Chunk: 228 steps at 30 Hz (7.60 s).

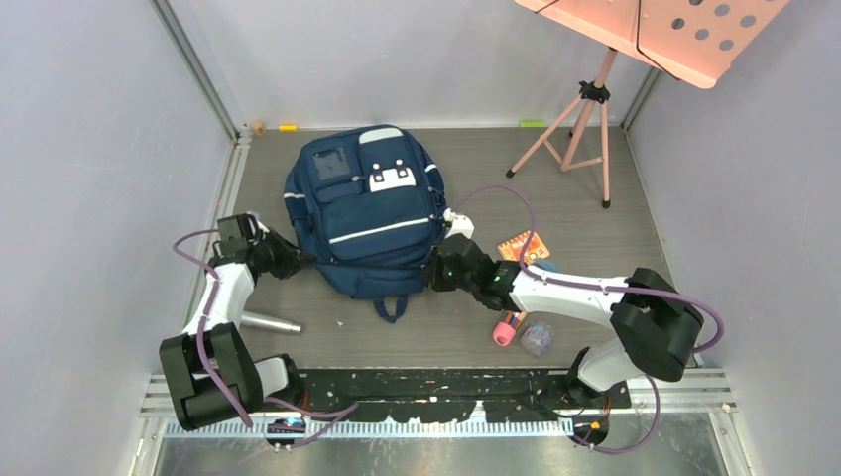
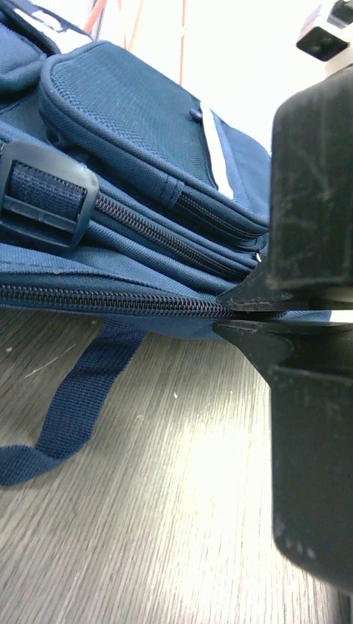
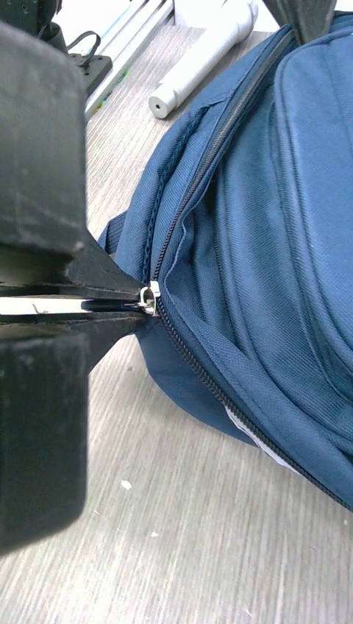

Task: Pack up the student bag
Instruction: Zip the student bag at the center of the board, then unzip the student bag at the center of the board.

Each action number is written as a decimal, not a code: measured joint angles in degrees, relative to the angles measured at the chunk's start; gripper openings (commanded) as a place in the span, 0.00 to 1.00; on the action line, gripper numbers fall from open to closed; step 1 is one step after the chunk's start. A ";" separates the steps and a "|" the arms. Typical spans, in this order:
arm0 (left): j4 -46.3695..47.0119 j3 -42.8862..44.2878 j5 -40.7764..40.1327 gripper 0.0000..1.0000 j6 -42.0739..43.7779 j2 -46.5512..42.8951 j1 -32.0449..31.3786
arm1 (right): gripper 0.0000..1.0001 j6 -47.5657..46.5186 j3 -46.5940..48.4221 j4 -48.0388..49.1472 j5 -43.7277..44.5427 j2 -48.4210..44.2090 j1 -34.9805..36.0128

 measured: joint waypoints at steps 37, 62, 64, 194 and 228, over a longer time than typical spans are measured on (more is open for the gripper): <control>7.82 12.41 -14.19 0.67 30.93 6.75 -54.49 | 0.00 -6.84 -5.88 2.47 -15.69 -5.53 -8.13; 17.22 4.24 -21.70 0.00 27.17 3.69 -60.92 | 0.00 -6.12 -5.73 -0.42 -17.73 -8.33 -11.76; 15.91 3.82 -23.54 0.00 25.33 1.64 -60.94 | 0.01 -6.45 -5.16 -0.70 -19.10 -8.39 -13.03; -16.83 12.00 -44.11 0.27 13.79 -13.09 -68.59 | 0.10 -12.94 10.03 -9.57 -32.54 7.69 -27.85; -11.98 7.43 -19.34 0.79 10.27 -11.54 -25.46 | 0.63 -38.40 15.80 -5.62 -44.24 10.54 -32.06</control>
